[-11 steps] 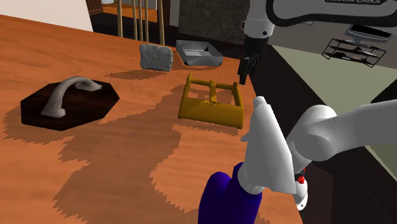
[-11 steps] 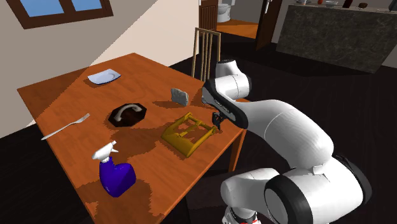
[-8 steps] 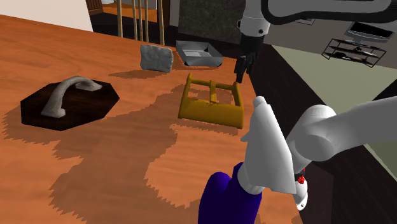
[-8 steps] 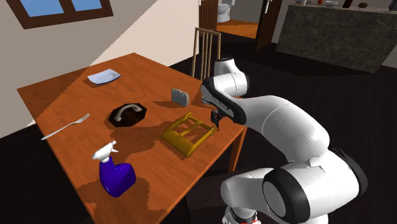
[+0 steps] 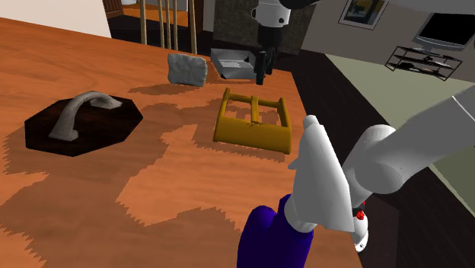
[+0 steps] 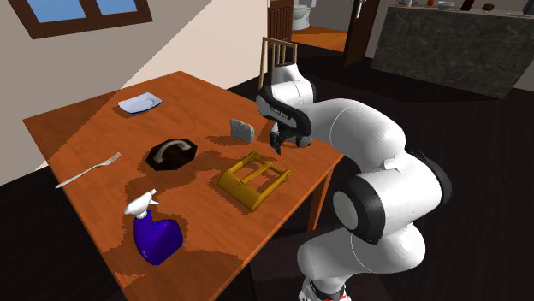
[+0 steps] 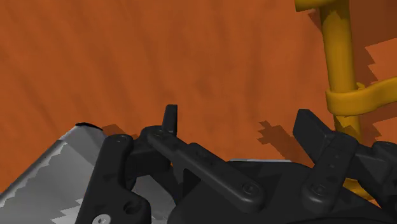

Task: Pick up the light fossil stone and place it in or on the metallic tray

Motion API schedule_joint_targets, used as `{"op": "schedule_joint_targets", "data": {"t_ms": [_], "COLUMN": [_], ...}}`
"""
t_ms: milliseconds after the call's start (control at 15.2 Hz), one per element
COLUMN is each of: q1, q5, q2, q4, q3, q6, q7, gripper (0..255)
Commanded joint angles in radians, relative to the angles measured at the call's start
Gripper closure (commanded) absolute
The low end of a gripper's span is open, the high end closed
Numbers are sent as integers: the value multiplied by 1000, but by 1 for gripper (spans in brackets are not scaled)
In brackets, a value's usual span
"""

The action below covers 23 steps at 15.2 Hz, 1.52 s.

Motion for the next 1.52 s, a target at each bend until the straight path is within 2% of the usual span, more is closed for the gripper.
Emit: {"op": "schedule_joint_targets", "data": {"t_ms": [0,594,1188,1452], "q1": [15,69,124,121], "q5": [7,32,33,35], "q2": [65,371,693,670], "q4": [62,433,912,824], "q3": [4,34,87,87], "q6": [10,-23,-151,-86], "q7": [-34,-183,-302,-302], "gripper": [0,0,0,0]}}
